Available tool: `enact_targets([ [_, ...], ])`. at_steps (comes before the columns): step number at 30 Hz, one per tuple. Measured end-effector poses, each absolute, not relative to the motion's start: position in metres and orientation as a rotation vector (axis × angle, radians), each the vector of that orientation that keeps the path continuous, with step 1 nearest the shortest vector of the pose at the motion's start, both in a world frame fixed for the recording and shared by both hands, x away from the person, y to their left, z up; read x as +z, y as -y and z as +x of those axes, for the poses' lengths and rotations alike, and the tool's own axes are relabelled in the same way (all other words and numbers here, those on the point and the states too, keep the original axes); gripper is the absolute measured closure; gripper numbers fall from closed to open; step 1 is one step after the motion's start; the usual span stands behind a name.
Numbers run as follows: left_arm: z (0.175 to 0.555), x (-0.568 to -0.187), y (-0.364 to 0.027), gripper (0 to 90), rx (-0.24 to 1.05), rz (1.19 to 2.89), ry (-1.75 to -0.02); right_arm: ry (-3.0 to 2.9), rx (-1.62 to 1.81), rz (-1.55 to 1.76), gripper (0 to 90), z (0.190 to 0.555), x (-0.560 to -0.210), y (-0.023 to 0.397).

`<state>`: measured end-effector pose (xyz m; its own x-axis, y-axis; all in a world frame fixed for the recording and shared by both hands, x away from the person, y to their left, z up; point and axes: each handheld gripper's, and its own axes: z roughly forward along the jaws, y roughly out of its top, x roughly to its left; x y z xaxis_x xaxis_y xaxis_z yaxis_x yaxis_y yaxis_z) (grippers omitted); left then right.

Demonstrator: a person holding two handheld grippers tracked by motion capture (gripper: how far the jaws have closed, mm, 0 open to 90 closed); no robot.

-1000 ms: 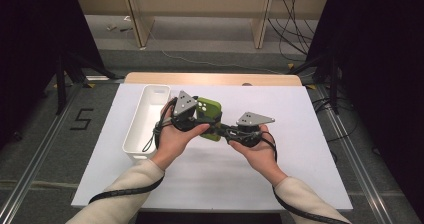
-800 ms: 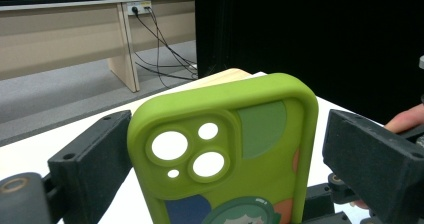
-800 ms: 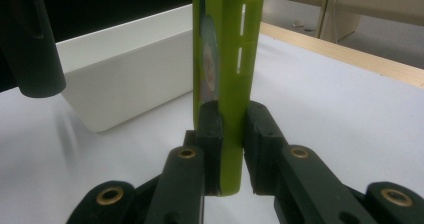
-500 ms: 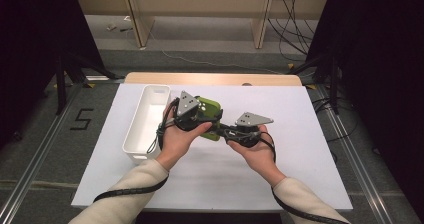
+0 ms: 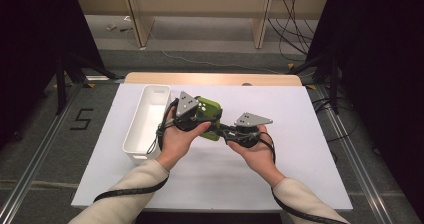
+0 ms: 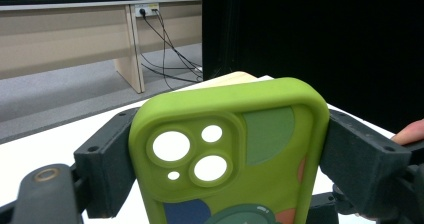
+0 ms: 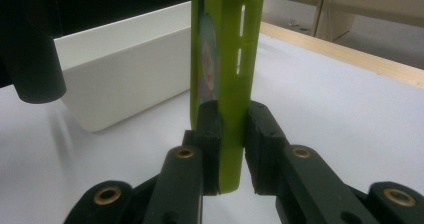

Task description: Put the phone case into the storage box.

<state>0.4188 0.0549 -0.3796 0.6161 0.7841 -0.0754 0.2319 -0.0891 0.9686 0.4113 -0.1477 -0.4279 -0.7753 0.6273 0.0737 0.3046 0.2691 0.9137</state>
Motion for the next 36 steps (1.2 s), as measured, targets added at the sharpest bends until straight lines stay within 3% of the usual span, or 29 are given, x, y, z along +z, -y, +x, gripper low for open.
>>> enact_targets([
  [4,0.4192,-0.3798,-0.0554,15.8,0.559,1.629,-0.850,-2.230,1.508,0.868,76.0,0.4115,-0.4278,0.1484],
  [14,0.4189,-0.3785,-0.0560,16.1,0.558,1.631,-0.832,-2.220,1.512,0.905,55.8,0.4135,-0.4269,0.1509],
  [25,0.4194,-0.3773,-0.0570,16.2,0.563,1.631,-0.825,-2.226,1.528,0.923,39.8,0.4140,-0.4282,0.1503],
  [33,0.4196,-0.3756,-0.0585,16.2,0.567,1.628,-0.824,-2.242,1.521,0.893,18.9,0.4138,-0.4303,0.1509],
  [36,0.4196,-0.3752,-0.0591,16.2,0.568,1.627,-0.826,-2.249,1.531,0.877,15.9,0.4130,-0.4304,0.1527],
])
